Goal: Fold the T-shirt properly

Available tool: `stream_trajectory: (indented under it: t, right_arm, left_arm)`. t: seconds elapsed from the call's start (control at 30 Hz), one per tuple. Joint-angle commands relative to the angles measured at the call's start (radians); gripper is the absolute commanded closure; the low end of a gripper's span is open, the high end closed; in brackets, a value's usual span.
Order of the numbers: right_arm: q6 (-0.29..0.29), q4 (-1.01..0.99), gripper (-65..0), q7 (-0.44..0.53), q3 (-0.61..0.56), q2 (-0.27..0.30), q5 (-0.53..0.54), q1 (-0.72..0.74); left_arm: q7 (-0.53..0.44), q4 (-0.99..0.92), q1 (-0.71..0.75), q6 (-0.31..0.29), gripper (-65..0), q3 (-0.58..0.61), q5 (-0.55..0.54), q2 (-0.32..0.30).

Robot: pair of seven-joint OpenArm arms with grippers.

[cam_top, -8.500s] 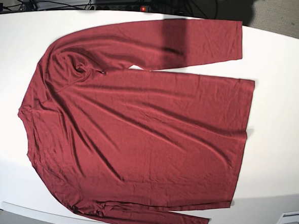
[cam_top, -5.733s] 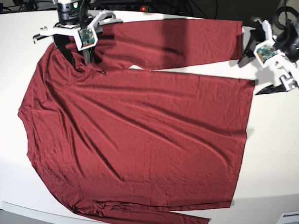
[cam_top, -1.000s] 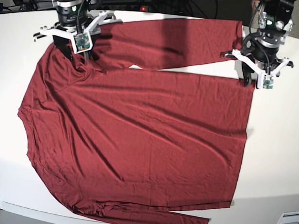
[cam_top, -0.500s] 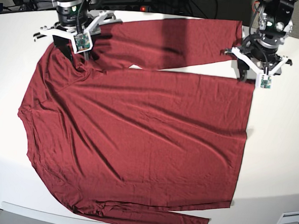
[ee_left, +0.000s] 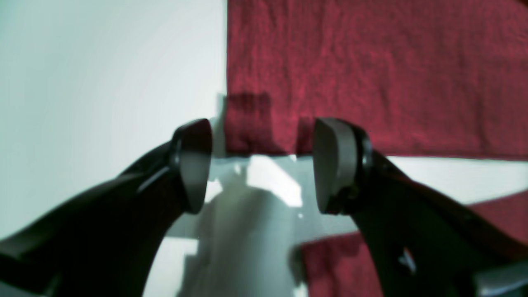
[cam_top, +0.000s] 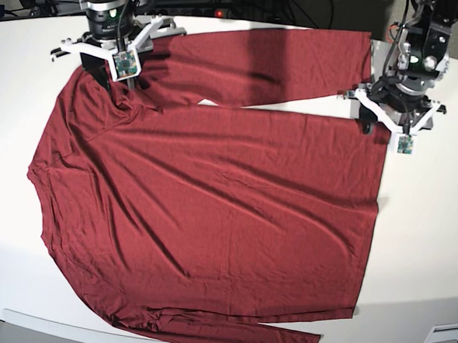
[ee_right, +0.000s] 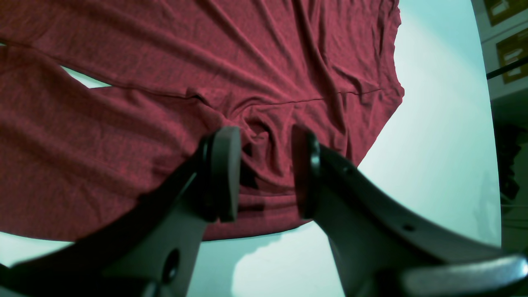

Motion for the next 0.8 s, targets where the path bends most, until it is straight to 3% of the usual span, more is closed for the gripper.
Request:
stream_trajectory:
  t: [0.0, 0.23, 0.37, 0.47, 0.77]
  right_arm:
    - [-0.011, 0.019, -21.7, 0.016, 0.002, 0.005, -0.010, -0.006]
    - [-0.012, 0.019, -21.7, 0.015, 0.002, 0.005, -0.010, -0.006]
    - [-0.011, 0.019, -21.7, 0.012, 0.002, 0.005, -0.010, -0.006]
    - [-0.011, 0.019, -21.7, 0.013, 0.002, 0.005, -0.010, -0.006]
    - [-0.011, 0.019, -21.7, 0.004, 0.002, 0.005, -0.010, -0.006]
  left_arm:
    - [-0.014, -0.013, -0.016, -0.009, -37.6, -0.005, -0.016, -0.009]
    - [0.037, -0.127, -0.084, -0.031, -37.6, -0.005, -0.132, 0.014]
    - [0.093, -0.127, -0.084, -0.071, -37.6, -0.005, -0.167, 0.034]
    - [0.106, -0.127, -0.085, -0.102, -37.6, -0.005, -0.167, 0.041]
    - [0.166, -0.107, -0.114, -0.104, -37.5, -0.005, -0.164, 0.040]
